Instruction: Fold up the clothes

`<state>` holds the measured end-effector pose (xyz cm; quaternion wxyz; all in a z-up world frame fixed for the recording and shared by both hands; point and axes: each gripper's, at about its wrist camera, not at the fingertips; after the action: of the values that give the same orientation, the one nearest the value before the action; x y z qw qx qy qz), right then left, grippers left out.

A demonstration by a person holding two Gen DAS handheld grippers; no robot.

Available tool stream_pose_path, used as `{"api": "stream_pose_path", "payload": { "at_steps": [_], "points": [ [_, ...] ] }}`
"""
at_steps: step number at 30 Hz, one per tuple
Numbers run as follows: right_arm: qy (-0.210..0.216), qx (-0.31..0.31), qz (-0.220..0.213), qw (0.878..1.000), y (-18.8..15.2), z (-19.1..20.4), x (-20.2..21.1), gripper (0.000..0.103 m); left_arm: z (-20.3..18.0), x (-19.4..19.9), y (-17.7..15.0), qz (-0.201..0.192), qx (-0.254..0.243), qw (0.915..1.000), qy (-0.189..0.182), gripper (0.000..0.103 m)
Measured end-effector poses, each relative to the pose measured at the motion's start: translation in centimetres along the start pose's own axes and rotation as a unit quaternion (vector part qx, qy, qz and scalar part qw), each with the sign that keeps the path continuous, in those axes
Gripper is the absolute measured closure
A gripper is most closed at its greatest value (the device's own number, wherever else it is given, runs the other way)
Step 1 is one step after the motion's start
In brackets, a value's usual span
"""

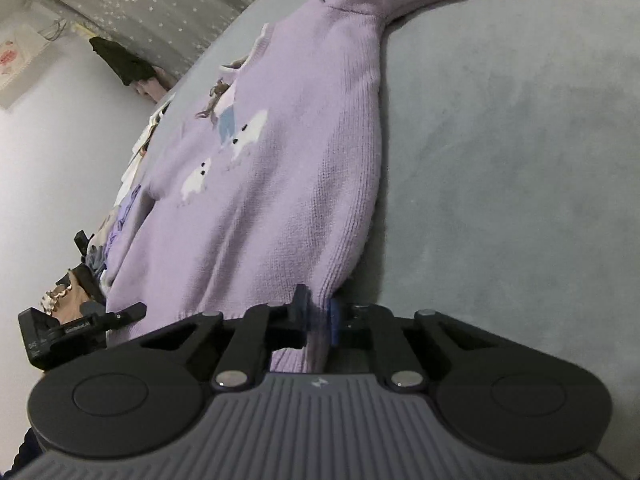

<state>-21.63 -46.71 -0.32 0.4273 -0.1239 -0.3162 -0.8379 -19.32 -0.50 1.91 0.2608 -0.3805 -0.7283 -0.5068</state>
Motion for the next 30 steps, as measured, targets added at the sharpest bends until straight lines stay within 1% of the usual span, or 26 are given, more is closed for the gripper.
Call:
{"api": "stream_pose_path", "payload": {
  "at_steps": [2, 3, 5, 6, 9, 10, 12, 13, 14, 15, 16, 17, 18, 19, 20, 21, 23, 24, 25, 26, 28, 29, 30],
  "points": [
    [0.003, 0.019, -0.018, 1.000, 0.3, 1.9, 1.3, 0.095, -1.0, 1.3, 0.5, -0.010, -0.002, 0.9999, -0.003, 0.094],
    [0.005, 0.026, -0.024, 0.999, 0.6, 2.2, 1.7, 0.095, -1.5, 2.3, 0.9, -0.013, -0.001, 0.9999, -0.006, 0.094],
    [0.017, 0.048, -0.044, 0.998, 1.2, 4.0, 3.4, 0.095, -2.5, 4.3, 1.6, -0.018, 0.001, 0.9997, -0.013, 0.094],
    [0.019, 0.052, -0.046, 0.997, 1.4, 4.3, 3.6, 0.095, -2.7, 5.0, 1.8, -0.021, 0.000, 0.9997, -0.014, 0.094],
    [0.024, 0.077, -0.056, 0.995, 2.2, 6.8, 6.3, 0.095, -3.0, 6.6, 1.7, -0.018, -0.013, 0.9997, -0.005, 0.093],
    [0.022, 0.077, -0.053, 0.995, 2.2, 6.9, 6.7, 0.095, -3.0, 6.8, 1.5, -0.014, -0.017, 0.9998, -0.001, 0.093],
    [0.000, 0.075, -0.027, 0.997, 1.2, 5.9, 6.6, 0.095, -2.6, 6.1, 0.9, 0.017, -0.029, 0.9994, 0.012, 0.088],
    [-0.013, 0.067, -0.006, 0.998, 0.4, 4.6, 6.1, 0.095, -2.1, 5.9, 0.7, 0.031, -0.030, 0.9989, 0.015, 0.082],
    [-0.019, 0.062, 0.005, 0.998, -0.1, 3.7, 5.9, 0.095, -1.5, 5.6, 0.7, 0.044, -0.029, 0.9985, 0.017, 0.076],
    [-0.024, 0.057, 0.015, 0.998, -0.5, 2.8, 5.6, 0.089, -0.4, 5.8, 1.2, 0.038, -0.018, 0.9987, 0.027, 0.073],
    [-0.029, 0.052, 0.025, 0.998, -0.9, 1.9, 5.3, 0.087, 0.9, 6.2, 1.9, 0.023, -0.001, 0.9989, 0.041, 0.069],
    [-0.029, 0.043, 0.002, 0.999, -0.6, 1.5, 6.1, 0.081, 2.2, 6.8, 2.9, 0.003, 0.016, 0.9983, 0.055, 0.059],
    [-0.028, 0.032, -0.024, 0.999, -0.2, 1.1, 6.9, 0.071, 3.1, 7.2, 3.7, -0.013, 0.029, 0.9973, 0.066, 0.052],
    [-0.028, 0.022, -0.049, 0.998, 0.1, 0.7, 7.8, 0.066, 3.8, 7.5, 4.5, -0.025, 0.041, 0.9960, 0.076, 0.039],
    [-0.030, 0.014, -0.068, 0.997, 0.4, 0.5, 8.3, 0.057, 4.7, 7.7, 5.3, -0.037, 0.054, 0.9942, 0.085, 0.032],
    [-0.040, -0.005, -0.112, 0.993, 1.5, -0.2, 9.7, 0.050, 5.8, 7.8, 6.4, -0.050, 0.068, 0.9918, 0.097, 0.029],
    [-0.056, -0.023, -0.168, 0.984, 3.3, -1.2, 11.4, 0.045, 7.4, 7.3, 7.8, -0.063, 0.088, 0.9873, 0.117, 0.026],
    [-0.057, -0.034, -0.191, 0.979, 4.2, -2.0, 11.8, 0.044, 8.4, 6.6, 8.6, -0.067, 0.106, 0.9837, 0.129, 0.026],
    [-0.055, -0.047, -0.205, 0.976, 5.0, -2.7, 11.9, 0.041, 9.5, 5.9, 9.2, -0.070, 0.125, 0.9798, 0.139, 0.026],
    [-0.055, -0.058, -0.216, 0.973, 5.5, -3.3, 11.9, 0.038, 10.8, 4.9, 10.0, -0.071, 0.152, 0.9747, 0.148, 0.025],
    [-0.064, -0.082, -0.242, 0.965, 6.4, -4.8, 11.7, 0.038, 13.8, 2.4, 11.4, -0.065, 0.210, 0.9612, 0.167, 0.025],
    [-0.082, -0.093, -0.262, 0.957, 7.2, -6.1, 11.9, 0.038, 15.2, 1.0, 12.1, -0.058, 0.232, 0.9539, 0.181, 0.025],
    [-0.101, -0.104, -0.282, 0.948, 7.9, -7.4, 12.0, 0.038, 16.3, 0.4, 12.6, -0.054, 0.246, 0.9486, 0.191, 0.025]
  ]
}}
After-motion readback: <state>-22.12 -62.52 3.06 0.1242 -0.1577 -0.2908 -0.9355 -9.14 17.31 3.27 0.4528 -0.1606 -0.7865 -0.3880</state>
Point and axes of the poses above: each gripper's, at about its wrist camera, not at the fingertips, and x roughly against the way its jaws point, z to its left, y to its top, and after that the axes turned 14 degrees about y, right-handed
